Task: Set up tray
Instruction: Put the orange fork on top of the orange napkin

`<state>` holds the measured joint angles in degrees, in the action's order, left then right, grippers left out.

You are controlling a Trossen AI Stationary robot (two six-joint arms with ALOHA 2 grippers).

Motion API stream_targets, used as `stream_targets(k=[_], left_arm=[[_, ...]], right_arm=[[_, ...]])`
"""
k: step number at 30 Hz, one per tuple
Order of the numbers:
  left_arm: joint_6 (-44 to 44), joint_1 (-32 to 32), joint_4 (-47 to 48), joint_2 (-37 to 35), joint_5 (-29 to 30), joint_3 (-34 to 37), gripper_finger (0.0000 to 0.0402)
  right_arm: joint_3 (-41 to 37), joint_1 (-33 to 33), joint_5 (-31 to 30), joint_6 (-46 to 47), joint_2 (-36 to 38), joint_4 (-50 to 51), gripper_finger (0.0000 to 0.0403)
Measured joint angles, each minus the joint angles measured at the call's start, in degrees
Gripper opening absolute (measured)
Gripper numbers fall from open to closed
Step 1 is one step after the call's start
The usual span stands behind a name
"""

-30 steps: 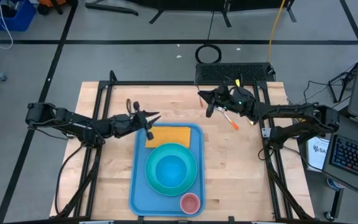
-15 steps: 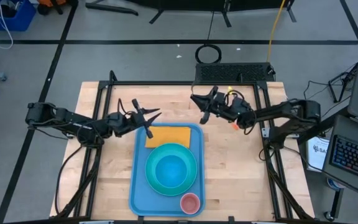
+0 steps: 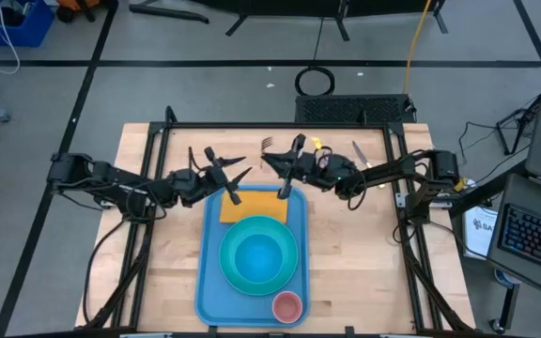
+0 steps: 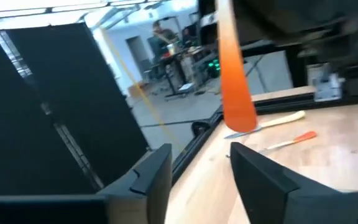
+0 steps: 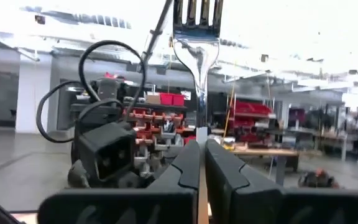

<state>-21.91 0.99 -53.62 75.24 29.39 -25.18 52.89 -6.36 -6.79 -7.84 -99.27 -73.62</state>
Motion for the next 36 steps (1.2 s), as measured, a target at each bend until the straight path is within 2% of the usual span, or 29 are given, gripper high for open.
stream_targets(k=[5, 14, 19, 31, 36], left_arm=[[-0.01, -0.67, -0.28, 3.31, 6.88, -1.18, 0.0215], [0.17, -2.78, -0.44, 6.08, 5.96, -4.27, 0.0256], [0.15, -3.03, -0.30, 7.74, 5.18, -6.23, 0.0257], [-0.20, -2.40, 0.30, 8.79, 8.60, -10.41, 0.0255], [-1.68, -2.36, 1.67, 8.79, 9.65, -10.52, 0.0217]], right_arm=[[2.37, 0.89, -0.67, -1.01, -2.05, -2.06, 0.0000], [2.62, 0.75, -1.02, -1.66, -3.78, -5.36, 0.0000], [2.62, 0.75, -1.00, -1.27, -3.76, -5.41, 0.0000], [2.66, 0.85, -2.38, -0.59, -3.76, -4.11, 0.0000], [2.66, 1.45, -2.88, -1.05, -3.76, -4.42, 0.0000]])
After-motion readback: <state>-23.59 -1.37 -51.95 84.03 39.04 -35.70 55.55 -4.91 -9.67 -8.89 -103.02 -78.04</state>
